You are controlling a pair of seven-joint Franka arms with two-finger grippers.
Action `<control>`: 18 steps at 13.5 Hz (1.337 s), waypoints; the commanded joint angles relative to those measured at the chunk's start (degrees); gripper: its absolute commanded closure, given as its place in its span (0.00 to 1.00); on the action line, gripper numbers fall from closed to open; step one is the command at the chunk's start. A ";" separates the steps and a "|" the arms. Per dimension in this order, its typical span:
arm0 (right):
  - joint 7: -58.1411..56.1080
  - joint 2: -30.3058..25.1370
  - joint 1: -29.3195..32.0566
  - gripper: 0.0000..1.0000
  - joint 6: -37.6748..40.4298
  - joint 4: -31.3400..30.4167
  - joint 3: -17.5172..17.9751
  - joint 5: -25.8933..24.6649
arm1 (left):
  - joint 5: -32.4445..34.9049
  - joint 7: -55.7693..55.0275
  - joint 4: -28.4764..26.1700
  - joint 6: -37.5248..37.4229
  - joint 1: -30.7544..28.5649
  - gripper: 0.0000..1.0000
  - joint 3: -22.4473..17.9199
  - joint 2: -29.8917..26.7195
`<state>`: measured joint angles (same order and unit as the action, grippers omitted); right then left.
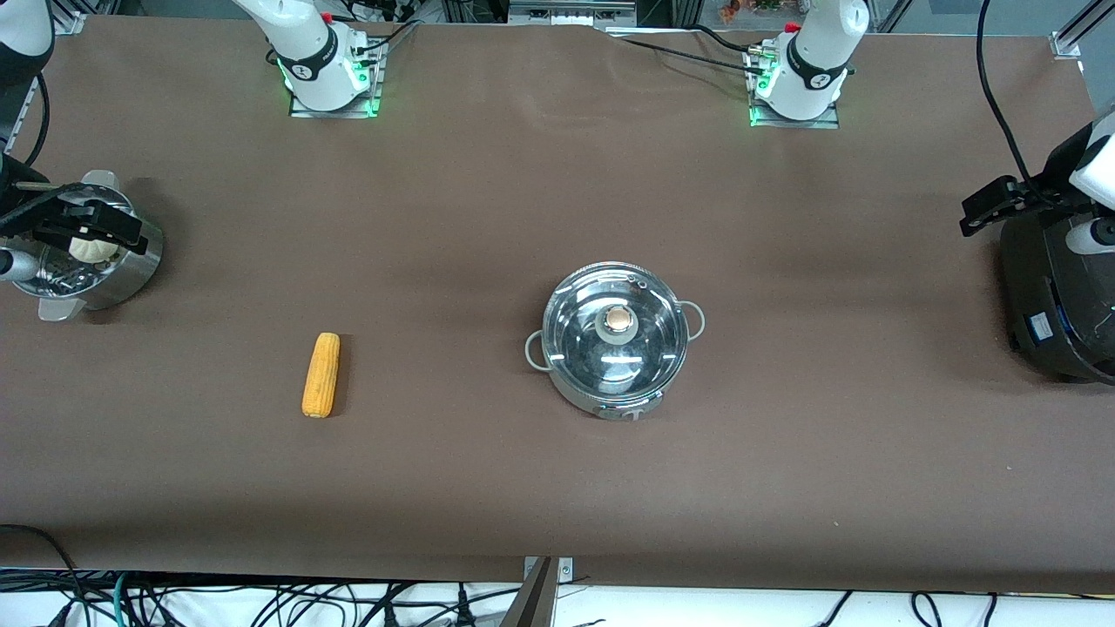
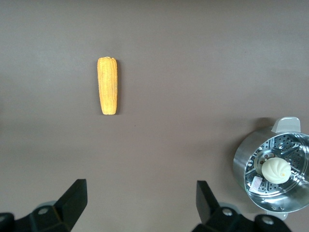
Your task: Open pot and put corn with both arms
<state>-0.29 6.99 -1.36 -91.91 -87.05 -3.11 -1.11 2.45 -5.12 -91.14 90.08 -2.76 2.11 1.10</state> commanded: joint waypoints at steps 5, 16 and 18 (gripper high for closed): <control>0.02 2.06 0.66 0.00 -0.98 1.09 -0.05 -0.74 | -0.78 0.90 0.79 -0.17 -0.31 0.00 -0.09 -0.04; 0.64 14.61 -1.18 0.00 -13.09 0.92 0.39 2.25 | -0.35 1.60 1.05 1.41 0.21 0.00 0.00 1.54; 0.73 19.01 -2.67 0.00 -17.49 0.65 0.39 2.43 | -0.25 1.52 0.96 1.24 0.04 0.00 0.00 1.72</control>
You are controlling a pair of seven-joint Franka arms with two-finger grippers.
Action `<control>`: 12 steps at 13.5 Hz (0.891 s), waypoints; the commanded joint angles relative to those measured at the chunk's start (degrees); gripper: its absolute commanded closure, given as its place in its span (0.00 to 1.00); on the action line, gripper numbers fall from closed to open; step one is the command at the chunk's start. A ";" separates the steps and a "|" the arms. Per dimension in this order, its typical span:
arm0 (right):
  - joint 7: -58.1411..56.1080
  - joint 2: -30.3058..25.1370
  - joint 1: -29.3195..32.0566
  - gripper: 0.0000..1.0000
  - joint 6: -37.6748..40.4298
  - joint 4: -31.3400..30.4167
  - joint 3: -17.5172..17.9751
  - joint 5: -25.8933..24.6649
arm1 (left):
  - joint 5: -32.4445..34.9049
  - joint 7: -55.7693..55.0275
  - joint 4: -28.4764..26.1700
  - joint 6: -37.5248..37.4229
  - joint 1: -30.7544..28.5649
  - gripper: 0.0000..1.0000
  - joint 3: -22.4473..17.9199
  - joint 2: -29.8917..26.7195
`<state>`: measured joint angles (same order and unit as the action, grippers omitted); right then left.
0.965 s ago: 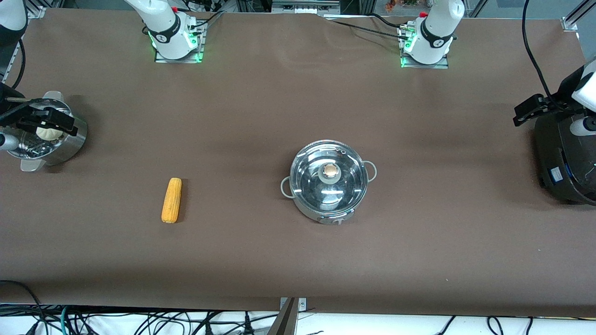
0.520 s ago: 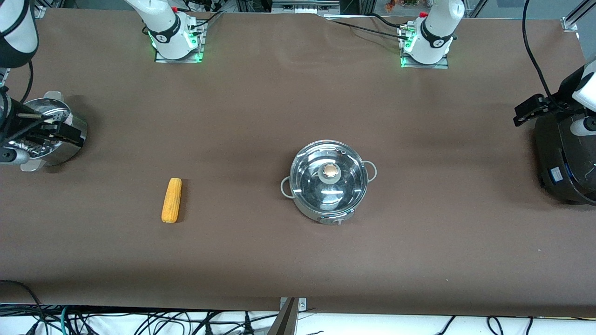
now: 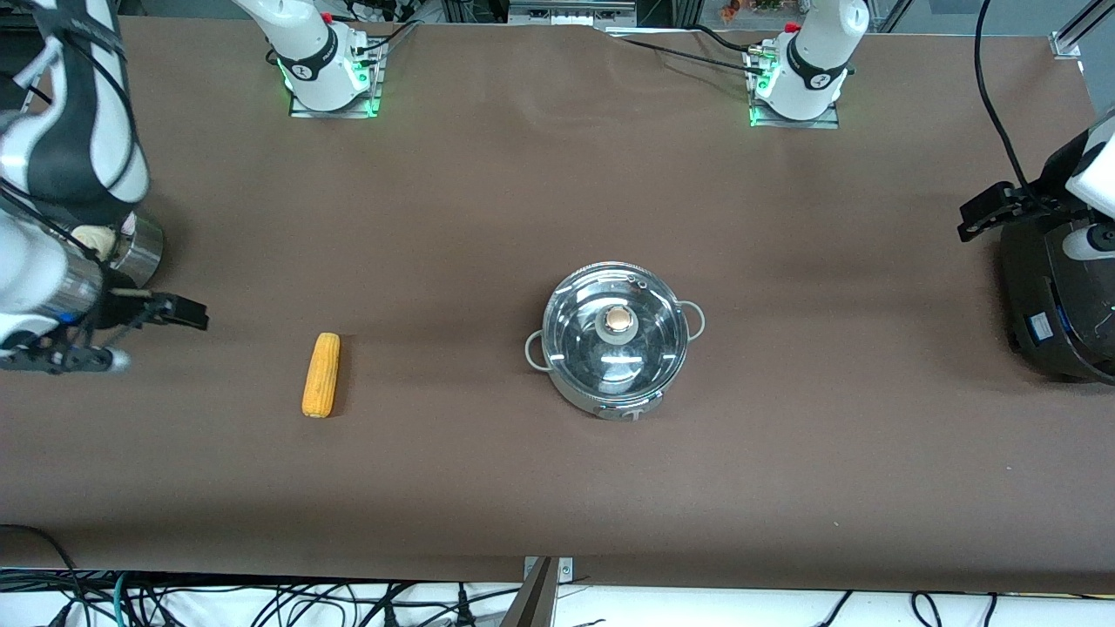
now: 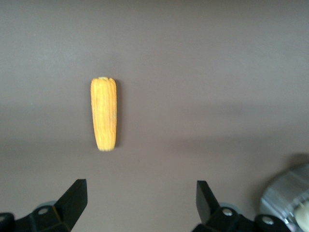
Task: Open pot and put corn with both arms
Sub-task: 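Reach the right gripper down to the yellow corn cob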
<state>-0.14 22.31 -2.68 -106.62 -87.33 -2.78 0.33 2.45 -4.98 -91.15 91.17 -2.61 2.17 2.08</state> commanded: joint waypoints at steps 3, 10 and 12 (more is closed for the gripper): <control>3.62 7.73 -2.86 0.00 -5.43 0.67 0.06 1.25 | -0.78 1.90 0.89 -0.38 -0.81 0.00 -0.15 0.91; 6.02 15.38 -6.72 0.00 -16.76 0.32 0.06 1.16 | -7.81 1.12 0.89 -2.49 2.69 0.00 0.12 3.45; 6.02 16.62 -7.34 0.00 -18.09 0.32 0.06 1.16 | -7.90 -4.83 1.67 -2.32 5.68 0.00 0.12 5.99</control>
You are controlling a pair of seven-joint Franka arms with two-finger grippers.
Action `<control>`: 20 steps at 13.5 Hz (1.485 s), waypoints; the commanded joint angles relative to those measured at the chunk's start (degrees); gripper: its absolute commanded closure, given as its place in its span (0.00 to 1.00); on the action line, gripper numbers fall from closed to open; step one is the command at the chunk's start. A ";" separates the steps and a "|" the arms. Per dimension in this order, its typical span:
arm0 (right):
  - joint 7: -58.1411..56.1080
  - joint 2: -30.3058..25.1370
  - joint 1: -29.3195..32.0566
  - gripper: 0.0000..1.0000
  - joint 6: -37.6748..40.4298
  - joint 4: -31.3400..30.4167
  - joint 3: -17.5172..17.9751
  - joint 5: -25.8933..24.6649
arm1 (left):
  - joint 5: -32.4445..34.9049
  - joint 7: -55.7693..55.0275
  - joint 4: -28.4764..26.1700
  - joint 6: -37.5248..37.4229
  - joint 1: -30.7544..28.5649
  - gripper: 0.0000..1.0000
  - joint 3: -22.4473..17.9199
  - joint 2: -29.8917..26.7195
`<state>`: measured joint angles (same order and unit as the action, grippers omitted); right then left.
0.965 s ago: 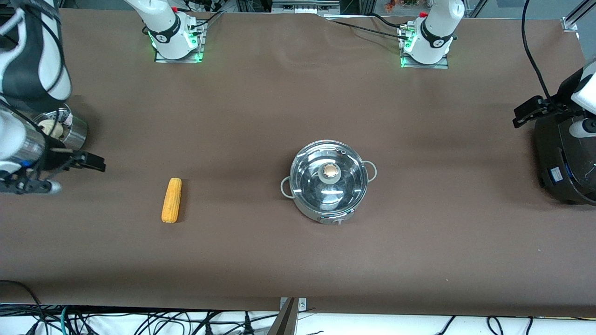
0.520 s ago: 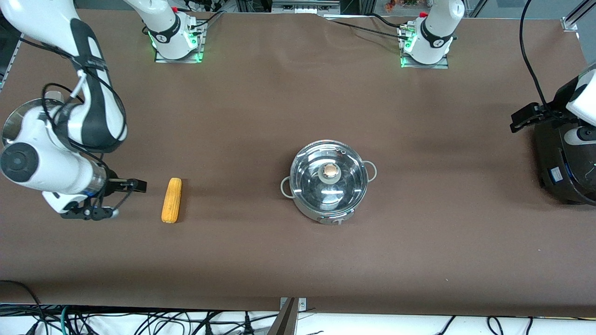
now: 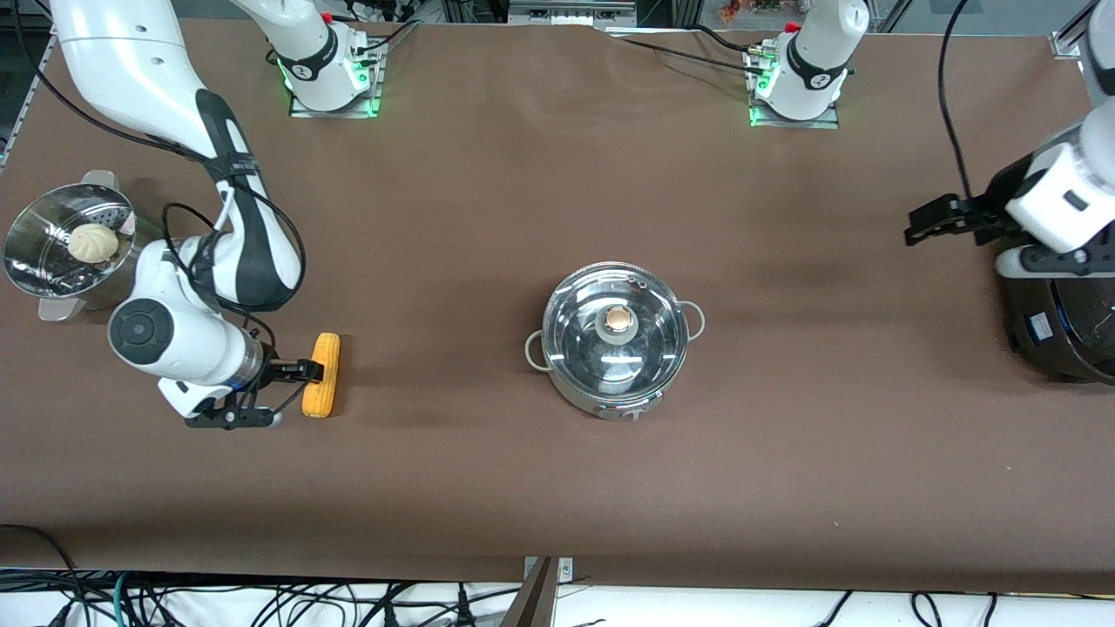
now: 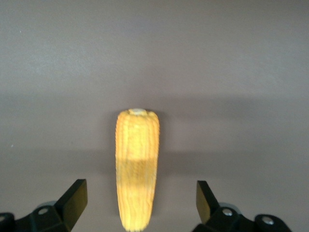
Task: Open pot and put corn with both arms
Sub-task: 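Reach the right gripper down to the yellow corn cob, then grasp the corn with the right gripper while the left gripper reaches the lid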
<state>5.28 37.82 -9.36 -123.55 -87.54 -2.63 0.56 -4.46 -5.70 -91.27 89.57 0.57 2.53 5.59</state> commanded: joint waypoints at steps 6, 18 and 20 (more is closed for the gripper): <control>0.52 2.60 -0.66 0.00 -3.10 0.52 -0.10 1.03 | -3.52 -18.97 10.49 -0.28 13.21 0.00 -0.24 12.59; 0.61 4.72 -0.30 0.00 -7.32 -4.30 -0.01 1.20 | -3.64 -42.54 12.43 23.27 29.56 0.00 -0.86 26.66; 0.69 4.72 -0.48 0.00 -7.50 -4.75 -0.01 1.20 | -1.70 -46.31 14.35 24.16 31.15 0.01 -0.77 28.68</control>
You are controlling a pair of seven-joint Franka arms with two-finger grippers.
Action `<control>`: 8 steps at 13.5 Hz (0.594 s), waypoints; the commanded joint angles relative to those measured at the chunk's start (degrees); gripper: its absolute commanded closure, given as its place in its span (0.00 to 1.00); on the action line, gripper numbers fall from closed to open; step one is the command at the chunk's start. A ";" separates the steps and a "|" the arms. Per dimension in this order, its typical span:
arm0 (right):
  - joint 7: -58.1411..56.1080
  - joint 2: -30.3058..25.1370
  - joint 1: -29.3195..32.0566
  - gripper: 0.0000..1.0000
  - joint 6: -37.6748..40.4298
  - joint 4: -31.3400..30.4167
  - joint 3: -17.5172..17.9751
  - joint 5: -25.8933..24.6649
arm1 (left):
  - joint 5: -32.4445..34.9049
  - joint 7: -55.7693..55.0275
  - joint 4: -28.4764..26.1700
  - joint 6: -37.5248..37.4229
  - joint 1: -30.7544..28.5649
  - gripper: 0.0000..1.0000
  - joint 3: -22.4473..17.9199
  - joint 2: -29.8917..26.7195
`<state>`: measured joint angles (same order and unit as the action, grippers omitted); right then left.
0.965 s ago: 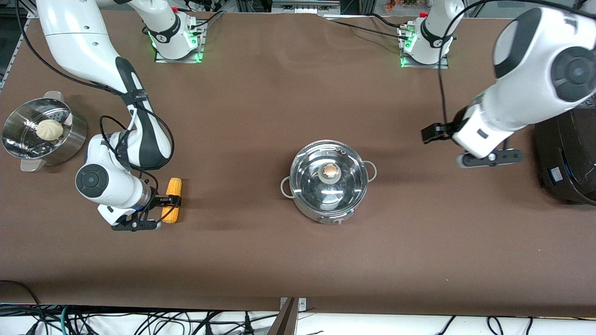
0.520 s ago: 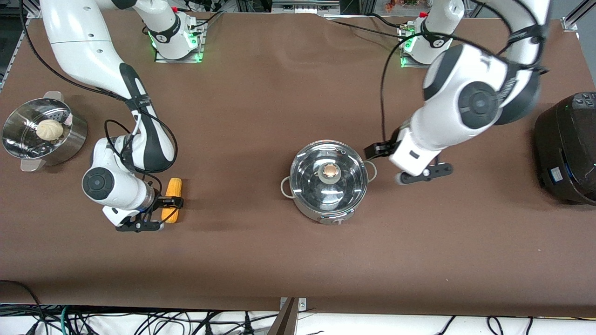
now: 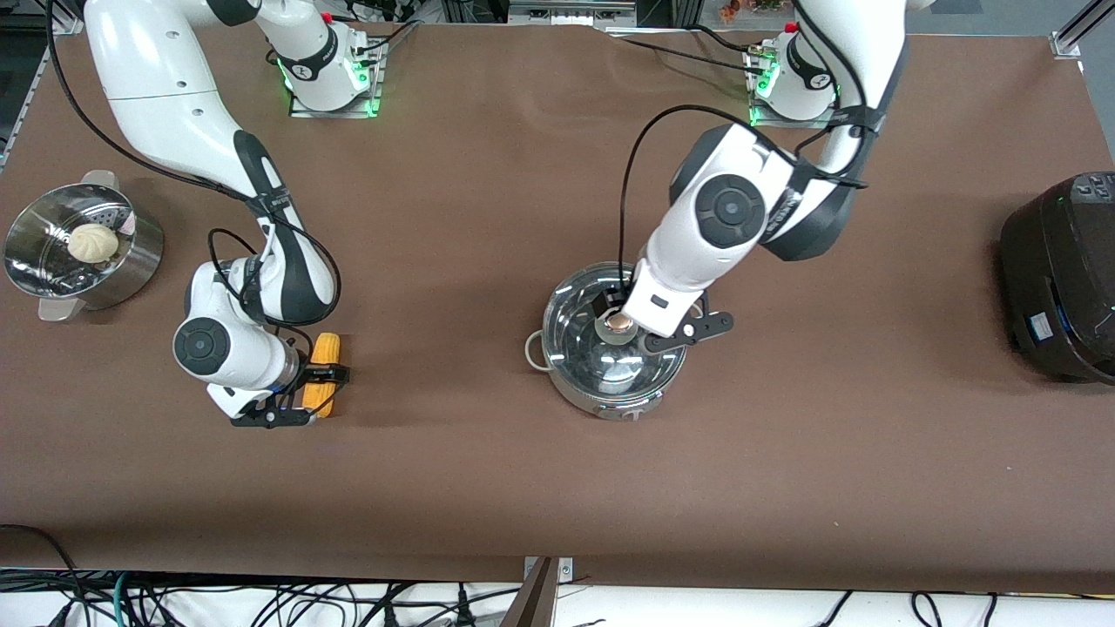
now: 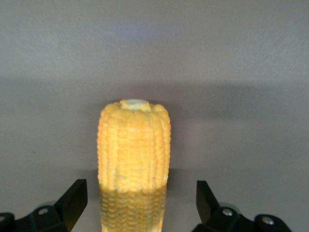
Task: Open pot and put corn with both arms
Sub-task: 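Grasp the corn with the right gripper while the left gripper reaches the lid, then grasp the glass lid knob with the left gripper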
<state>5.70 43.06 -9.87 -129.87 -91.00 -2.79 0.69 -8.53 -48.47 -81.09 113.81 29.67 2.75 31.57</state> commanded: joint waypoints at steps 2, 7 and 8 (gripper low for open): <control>0.27 -0.52 0.02 0.00 -0.82 -1.28 0.15 1.06 | 2.64 -4.70 5.85 0.01 2.84 0.01 -1.08 4.72; -0.08 -0.70 0.02 0.11 -0.47 -0.93 0.15 1.06 | 8.44 -6.55 5.77 0.97 4.08 0.07 -0.90 6.74; -0.16 -0.70 0.02 0.23 -0.47 -0.93 0.15 1.06 | 8.44 -6.38 5.85 0.97 3.90 0.07 -1.08 6.83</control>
<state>5.72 43.05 -9.90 -130.06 -91.47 -2.78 0.80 -1.87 -53.82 -77.59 114.94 32.98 2.50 36.96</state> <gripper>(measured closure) 0.066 0.031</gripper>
